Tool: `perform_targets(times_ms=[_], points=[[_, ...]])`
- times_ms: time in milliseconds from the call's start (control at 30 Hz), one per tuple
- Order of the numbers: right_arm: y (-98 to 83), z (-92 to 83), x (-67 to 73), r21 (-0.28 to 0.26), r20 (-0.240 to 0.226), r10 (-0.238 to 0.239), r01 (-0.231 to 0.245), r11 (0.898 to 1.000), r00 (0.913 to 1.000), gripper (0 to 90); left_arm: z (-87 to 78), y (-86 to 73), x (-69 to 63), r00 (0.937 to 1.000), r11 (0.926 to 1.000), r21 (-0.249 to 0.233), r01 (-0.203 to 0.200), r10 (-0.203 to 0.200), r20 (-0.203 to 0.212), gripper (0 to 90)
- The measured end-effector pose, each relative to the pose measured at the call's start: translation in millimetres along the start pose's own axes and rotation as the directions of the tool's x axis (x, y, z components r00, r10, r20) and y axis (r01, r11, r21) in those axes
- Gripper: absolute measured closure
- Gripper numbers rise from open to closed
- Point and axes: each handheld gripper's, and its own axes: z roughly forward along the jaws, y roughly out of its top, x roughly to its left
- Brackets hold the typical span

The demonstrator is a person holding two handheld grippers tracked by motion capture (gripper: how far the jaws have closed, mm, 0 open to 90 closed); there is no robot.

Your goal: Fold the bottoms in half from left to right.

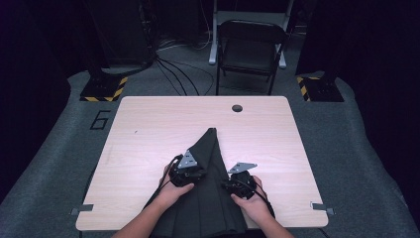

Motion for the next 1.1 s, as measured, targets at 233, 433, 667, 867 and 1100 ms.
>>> perform_targets(times_ms=[233, 433, 667, 867, 1100], points=[[-3.2, 0.3, -3.5, -0.008, -0.005, 0.012, -0.012, 1.000, 0.9999, 70.7, 0.4, -0.6, -3.7, 0.9984, 0.9997, -0.004, -0.024, 0.025, 0.050, 55.8], [-0.6, -4.0, -6.4, -0.018, -0.026, 0.043, -0.043, 0.999, 0.9988, 62.9, -2.8, -2.3, -4.8, 0.9966, 0.9990, -0.020, -0.039, 0.040, 0.072, 52.6], [19.9, -13.1, -18.7, -0.077, -0.038, 0.097, -0.100, 0.992, 0.9946, 53.1, -4.1, -5.0, -4.9, 0.9935, 0.9988, -0.032, -0.037, 0.041, 0.107, 50.6], [45.8, -4.8, -22.2, -0.092, -0.053, 0.124, -0.128, 0.987, 0.9909, 46.4, -2.7, -5.7, -6.4, 0.9924, 0.9990, -0.024, -0.037, 0.040, 0.116, 48.6], [76.2, 2.0, -11.0, -0.095, -0.052, 0.110, -0.114, 0.989, 0.9926, 41.5, -4.3, -4.9, -7.0, 0.9929, 0.9985, -0.038, -0.040, 0.044, 0.110, 48.6]])
